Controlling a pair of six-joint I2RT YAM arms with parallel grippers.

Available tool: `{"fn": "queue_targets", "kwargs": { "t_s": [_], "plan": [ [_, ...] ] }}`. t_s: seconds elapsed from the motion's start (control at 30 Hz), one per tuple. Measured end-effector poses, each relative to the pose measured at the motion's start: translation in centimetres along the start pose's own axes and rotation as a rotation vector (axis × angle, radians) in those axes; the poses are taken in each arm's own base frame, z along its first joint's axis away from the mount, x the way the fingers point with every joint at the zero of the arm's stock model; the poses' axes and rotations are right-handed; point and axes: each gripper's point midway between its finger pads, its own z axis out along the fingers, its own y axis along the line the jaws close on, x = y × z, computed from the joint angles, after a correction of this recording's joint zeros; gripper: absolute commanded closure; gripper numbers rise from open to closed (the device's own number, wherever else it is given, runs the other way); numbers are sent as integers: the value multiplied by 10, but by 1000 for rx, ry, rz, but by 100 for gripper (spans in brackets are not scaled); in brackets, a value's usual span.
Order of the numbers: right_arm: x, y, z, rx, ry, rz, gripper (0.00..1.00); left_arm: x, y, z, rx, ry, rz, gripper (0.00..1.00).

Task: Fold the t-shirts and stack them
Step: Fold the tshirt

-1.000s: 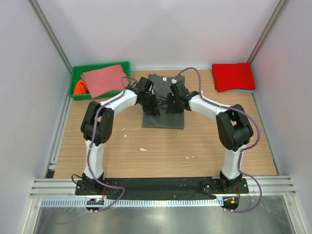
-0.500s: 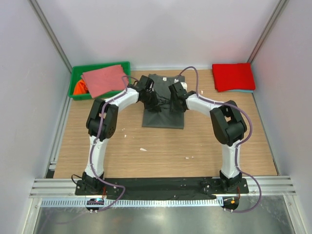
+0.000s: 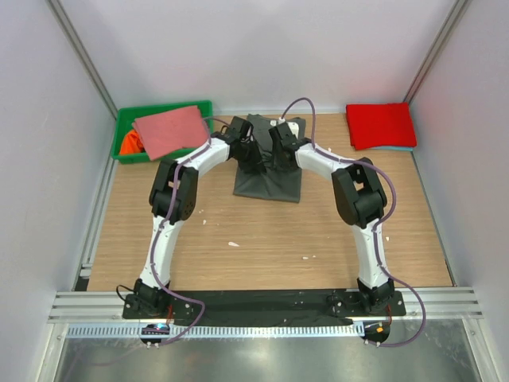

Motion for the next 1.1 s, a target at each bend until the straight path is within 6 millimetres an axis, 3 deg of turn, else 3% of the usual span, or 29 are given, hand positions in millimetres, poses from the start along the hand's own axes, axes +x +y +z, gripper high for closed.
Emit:
{"fn": "queue_targets", "kwargs": {
  "t_s": [0.13,0.27,0.5,0.73,0.83,1.1],
  "plan": [
    [-15,-3,3,4,-13,-2,54,8,15,-5,-29,11,-30,68],
    [-27,-5,-1,-1,-28,-3,53,20,26,-27,-70,14,-34,67],
    [-22,-1,-6,-32,-2,7,53,16,14,-59,-51,-31,5,68],
    [-22,10,-29,-64,-6,-1,55,13,10,-61,-35,-43,17,76],
    [-17,10,-36,-69,1,3,63,13,9,-61,-30,-41,19,77],
    [4,4,-33,-54,45,7,65,22,10,-57,-18,-18,18,79]
  ]
}}
